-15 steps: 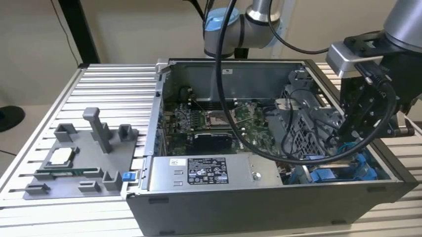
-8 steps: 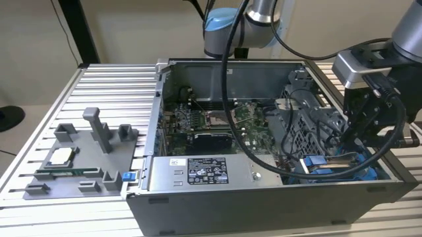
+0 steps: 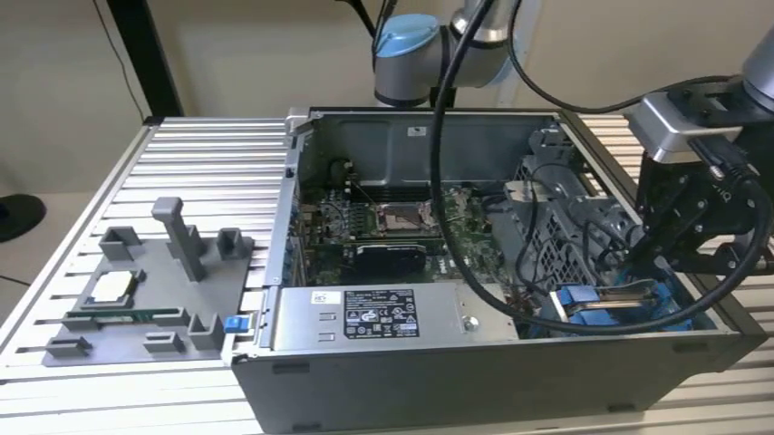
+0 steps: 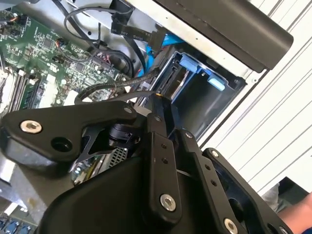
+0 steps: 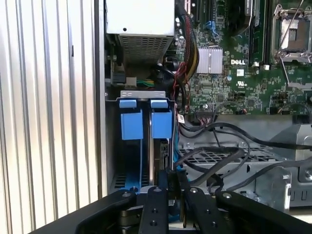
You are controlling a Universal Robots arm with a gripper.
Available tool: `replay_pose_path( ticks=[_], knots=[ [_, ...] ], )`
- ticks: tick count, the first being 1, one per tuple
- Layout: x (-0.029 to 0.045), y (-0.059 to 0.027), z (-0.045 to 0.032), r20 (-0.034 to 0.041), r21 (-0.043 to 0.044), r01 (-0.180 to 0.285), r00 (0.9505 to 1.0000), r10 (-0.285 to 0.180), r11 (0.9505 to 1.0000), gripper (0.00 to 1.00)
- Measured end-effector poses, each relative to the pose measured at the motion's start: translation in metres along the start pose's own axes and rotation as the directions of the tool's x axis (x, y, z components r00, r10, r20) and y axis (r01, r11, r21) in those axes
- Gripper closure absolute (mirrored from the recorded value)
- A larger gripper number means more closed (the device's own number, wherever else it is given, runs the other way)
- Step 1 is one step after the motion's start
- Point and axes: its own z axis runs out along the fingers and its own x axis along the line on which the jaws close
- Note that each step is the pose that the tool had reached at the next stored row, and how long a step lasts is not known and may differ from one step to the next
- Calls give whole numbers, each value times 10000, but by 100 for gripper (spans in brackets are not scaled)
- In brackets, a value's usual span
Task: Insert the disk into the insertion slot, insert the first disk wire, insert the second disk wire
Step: 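Insert the first disk wire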
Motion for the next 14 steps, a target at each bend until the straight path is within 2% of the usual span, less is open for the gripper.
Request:
replay_pose_path(
  ticks=[2,5,7,14],
  knots=[
    [4,-51,10,39,-99,-10,10000,11,10000,100],
    [12,-104,33,99,-191,-20,9999,22,9998,100],
    [14,-117,51,126,-210,-21,9999,24,9998,100],
    [14,-118,51,124,-211,-22,9999,24,9998,100]
  ],
)
